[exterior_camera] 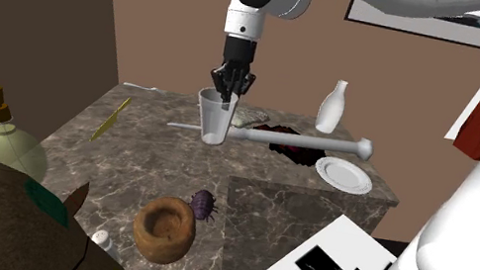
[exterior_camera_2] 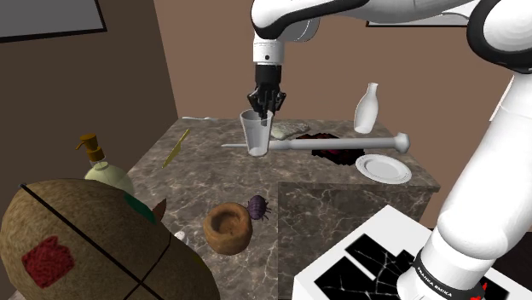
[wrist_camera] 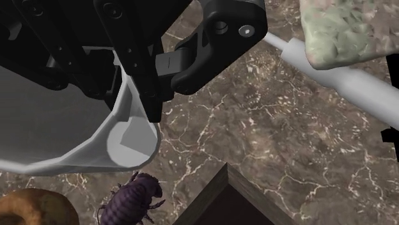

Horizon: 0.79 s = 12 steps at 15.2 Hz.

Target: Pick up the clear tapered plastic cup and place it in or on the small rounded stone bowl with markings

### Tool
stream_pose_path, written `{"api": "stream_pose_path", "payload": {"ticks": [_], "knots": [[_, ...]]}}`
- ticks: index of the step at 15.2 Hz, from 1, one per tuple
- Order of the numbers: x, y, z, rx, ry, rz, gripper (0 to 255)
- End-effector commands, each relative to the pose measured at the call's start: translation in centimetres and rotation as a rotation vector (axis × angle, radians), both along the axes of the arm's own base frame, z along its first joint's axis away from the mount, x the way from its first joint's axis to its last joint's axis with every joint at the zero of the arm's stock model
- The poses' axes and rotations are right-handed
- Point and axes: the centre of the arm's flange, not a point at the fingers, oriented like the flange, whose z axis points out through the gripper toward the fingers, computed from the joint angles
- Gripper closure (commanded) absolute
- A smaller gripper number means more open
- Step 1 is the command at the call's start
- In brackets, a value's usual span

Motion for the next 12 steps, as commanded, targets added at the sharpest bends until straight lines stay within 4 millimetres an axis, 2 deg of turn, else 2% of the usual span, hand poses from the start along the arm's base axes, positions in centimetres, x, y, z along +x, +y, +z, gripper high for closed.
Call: {"api": "stream_pose_path", "payload": {"ticks": [1,12], "knots": [[-1.1,1.6,0.6,0.0,0.0,0.0,255],[-9.0,13.5,3.0,0.0,0.0,0.0,255]]}}
